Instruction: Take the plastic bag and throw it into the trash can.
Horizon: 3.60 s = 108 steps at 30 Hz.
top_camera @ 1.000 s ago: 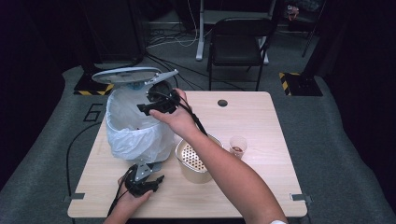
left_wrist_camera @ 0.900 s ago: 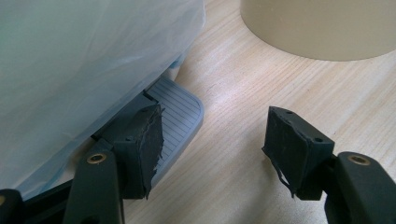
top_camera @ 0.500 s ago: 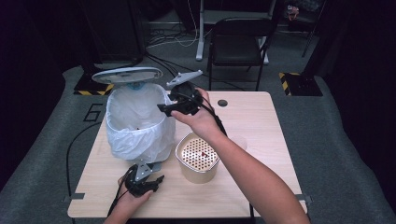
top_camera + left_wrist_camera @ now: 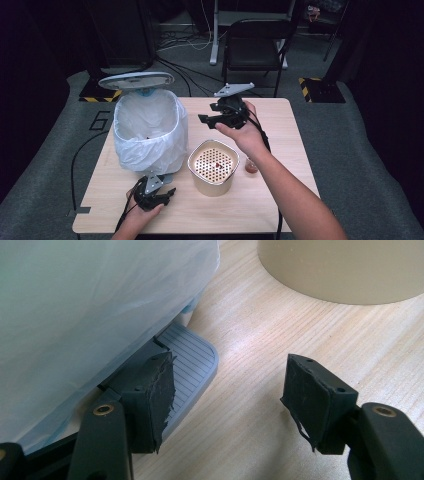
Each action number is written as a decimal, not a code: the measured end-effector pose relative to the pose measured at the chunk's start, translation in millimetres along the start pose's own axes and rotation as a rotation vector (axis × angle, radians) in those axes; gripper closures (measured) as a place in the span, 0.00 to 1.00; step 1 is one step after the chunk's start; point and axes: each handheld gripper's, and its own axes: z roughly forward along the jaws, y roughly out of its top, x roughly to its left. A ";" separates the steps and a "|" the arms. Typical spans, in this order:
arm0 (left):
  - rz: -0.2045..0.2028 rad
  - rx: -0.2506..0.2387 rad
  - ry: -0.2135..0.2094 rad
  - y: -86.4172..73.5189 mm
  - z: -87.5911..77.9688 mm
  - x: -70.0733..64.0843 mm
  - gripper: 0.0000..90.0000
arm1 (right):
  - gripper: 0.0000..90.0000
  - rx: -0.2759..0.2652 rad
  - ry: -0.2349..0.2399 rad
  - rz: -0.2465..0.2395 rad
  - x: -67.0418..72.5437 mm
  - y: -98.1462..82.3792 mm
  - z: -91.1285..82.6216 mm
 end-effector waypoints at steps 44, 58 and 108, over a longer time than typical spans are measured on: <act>0.010 -0.003 0.010 -0.6 0.4 -1.3 0.41 | 0.85 0.111 -0.032 0.071 -29.9 -134.9 14.6; 0.011 -0.003 0.010 -0.7 0.3 -1.3 0.41 | 0.93 0.128 0.000 0.093 -34.8 -144.4 18.7; 0.089 0.007 0.019 0.7 -0.7 2.5 0.41 | 0.62 0.028 0.009 0.178 -45.0 -167.0 -41.9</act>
